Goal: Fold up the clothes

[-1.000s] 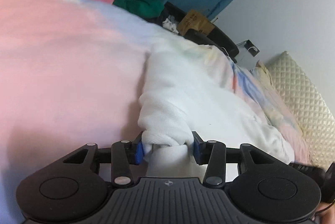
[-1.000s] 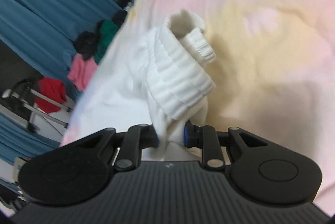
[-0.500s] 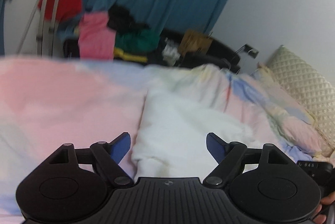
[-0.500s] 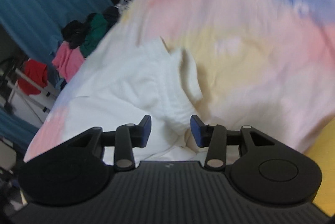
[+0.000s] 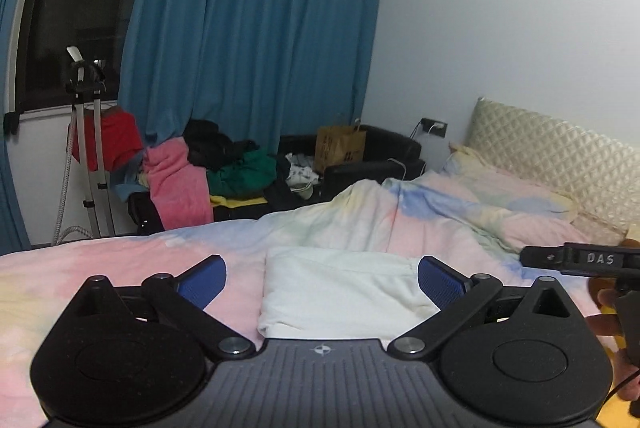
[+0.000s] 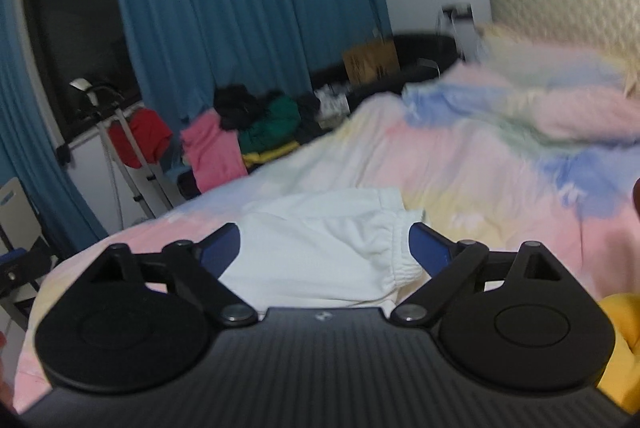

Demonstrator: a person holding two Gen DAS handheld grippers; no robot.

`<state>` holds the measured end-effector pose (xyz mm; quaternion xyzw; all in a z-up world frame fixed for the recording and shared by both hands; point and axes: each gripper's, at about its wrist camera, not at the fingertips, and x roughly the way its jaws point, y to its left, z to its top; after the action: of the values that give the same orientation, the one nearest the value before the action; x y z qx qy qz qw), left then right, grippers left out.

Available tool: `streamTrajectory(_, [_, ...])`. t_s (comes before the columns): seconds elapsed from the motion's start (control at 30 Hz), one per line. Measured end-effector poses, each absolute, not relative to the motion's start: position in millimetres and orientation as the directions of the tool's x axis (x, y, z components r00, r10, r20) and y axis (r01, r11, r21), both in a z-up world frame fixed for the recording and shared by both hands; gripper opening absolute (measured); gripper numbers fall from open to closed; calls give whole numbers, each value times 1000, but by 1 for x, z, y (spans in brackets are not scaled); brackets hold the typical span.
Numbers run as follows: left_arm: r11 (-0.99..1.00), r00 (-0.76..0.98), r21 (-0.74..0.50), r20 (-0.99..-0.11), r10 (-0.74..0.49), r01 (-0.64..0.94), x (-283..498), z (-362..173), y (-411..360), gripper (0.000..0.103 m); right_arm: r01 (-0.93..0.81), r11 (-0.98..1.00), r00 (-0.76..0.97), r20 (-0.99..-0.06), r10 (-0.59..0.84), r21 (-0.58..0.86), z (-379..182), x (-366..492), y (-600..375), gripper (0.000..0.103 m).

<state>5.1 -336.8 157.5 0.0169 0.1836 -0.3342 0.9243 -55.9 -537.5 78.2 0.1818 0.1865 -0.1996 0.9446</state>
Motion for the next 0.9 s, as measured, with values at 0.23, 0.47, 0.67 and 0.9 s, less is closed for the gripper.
streamTrajectory(0.23, [799, 743, -94, -316, -590, 594, -48, 144, -301, 103, 400, 891, 890, -326, -320, 216, 68, -95, -476, 93])
streamTrajectory(0.47, [822, 762, -78, -335, -555, 564, -62, 108, -278, 103, 388, 907, 895, -301, -329, 163, 31, -103, -435, 93])
streamTrajectory(0.67, [823, 756, -82, -354, -551, 562, -60, 81, -271, 103, 401, 908, 882, -317, -348, 120, 3, -97, -415, 93])
streamTrajectory(0.9, [817, 745, -95, -359, -562, 569, -58, 62, -276, 103, 450, 887, 855, -337, -394, 102, -11, -96, -408, 93])
